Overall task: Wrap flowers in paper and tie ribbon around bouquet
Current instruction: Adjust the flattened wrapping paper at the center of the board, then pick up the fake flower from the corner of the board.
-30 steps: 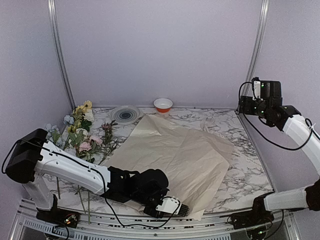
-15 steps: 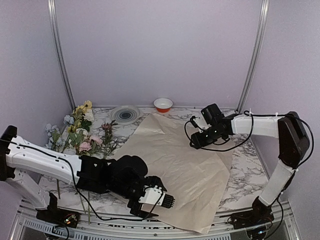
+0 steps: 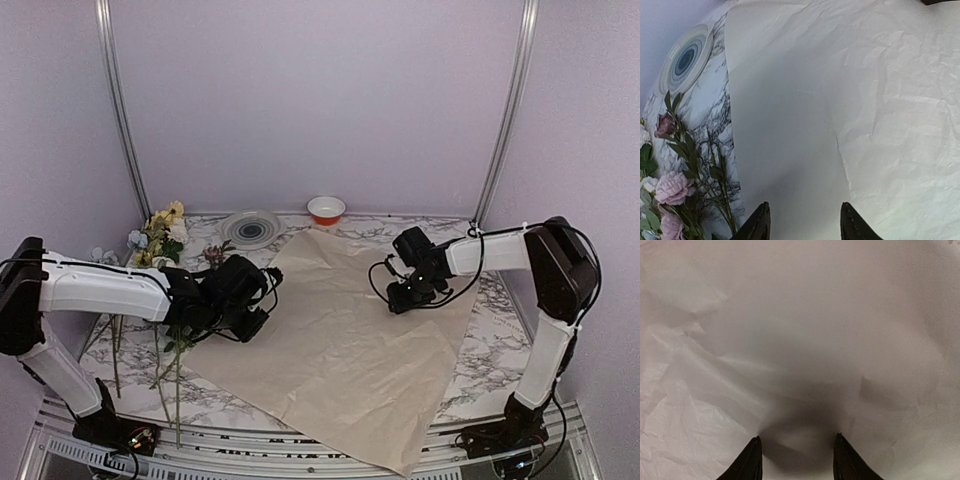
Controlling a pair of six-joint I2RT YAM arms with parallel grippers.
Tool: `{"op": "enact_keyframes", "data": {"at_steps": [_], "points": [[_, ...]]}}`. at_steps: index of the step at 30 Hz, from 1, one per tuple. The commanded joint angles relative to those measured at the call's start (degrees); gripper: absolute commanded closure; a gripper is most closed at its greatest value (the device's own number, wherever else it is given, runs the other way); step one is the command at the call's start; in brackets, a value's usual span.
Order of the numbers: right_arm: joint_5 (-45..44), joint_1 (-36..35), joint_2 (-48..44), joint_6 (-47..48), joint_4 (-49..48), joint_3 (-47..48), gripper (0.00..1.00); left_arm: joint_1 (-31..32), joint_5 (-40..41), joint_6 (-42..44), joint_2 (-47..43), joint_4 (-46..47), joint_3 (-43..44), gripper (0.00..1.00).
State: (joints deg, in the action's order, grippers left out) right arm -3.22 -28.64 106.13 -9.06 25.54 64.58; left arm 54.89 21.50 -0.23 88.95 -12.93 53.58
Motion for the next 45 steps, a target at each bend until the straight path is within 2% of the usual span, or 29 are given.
{"op": "enact_keyframes", "data": {"at_steps": [1,10,17,22,25,26,30,34,36,39,43,45], "points": [[-4.9,0.2,-1.8,-3.1,2.4,-3.5,0.54,-1.2,3.9,-10.8,8.2,-3.4,-0.2,0.53],[-5.6,0.2,-9.3,-7.4,3.5,-12.9,0.52,-4.4,5.8,-8.8,20.8,-1.3,8.3,0.53],[-6.8,0.6,-11.7,-8.5,2.7,-14.3,0.51,-7.6,7.3,-3.8,24.0,-0.1,15.5,0.52],[-7.4,0.7,-12.7,-7.1,4.4,-8.5,0.52,-7.7,2.8,-0.5,16.0,1.2,16.8,0.45],[-7.2,0.1,-15.6,-5.5,4.9,-5.2,0.52,-9.4,1.7,-3.8,7.2,-0.4,14.3,0.35],[-6.9,-0.2,-16.8,-5.3,4.7,-4.5,0.52,-11.3,1.5,-7.2,5.2,-3.0,13.9,0.33],[-1.7,-0.4,-21.0,-4.8,1.7,-3.8,0.52,-24.7,0.5,-21.3,-0.5,-14.2,10.9,0.32],[1.0,-0.5,-22.3,-4.7,-0.1,-3.8,0.52,-34.7,-2.8,-28.5,-8.7,-14.7,0.8,0.32],[1.4,-0.6,-22.0,-4.1,-0.1,-3.9,0.52,-38.0,-4.3,-29.8,-11.3,-14.7,-3.2,0.33],[1.2,-0.6,-21.7,-3.2,-0.4,-4.7,0.52,-40.2,-8.0,-31.6,-12.6,-14.5,-8.1,0.4],[0.0,-0.6,-21.3,-2.4,-0.5,-5.6,0.51,-41.8,-10.6,-32.9,-12.6,-14.2,-12.1,0.63],[-0.7,-0.6,-21.3,-2.1,-0.8,-6.2,0.51,-41.8,-9.4,-33.3,-13.1,-14.2,-14.1,0.67]]}}
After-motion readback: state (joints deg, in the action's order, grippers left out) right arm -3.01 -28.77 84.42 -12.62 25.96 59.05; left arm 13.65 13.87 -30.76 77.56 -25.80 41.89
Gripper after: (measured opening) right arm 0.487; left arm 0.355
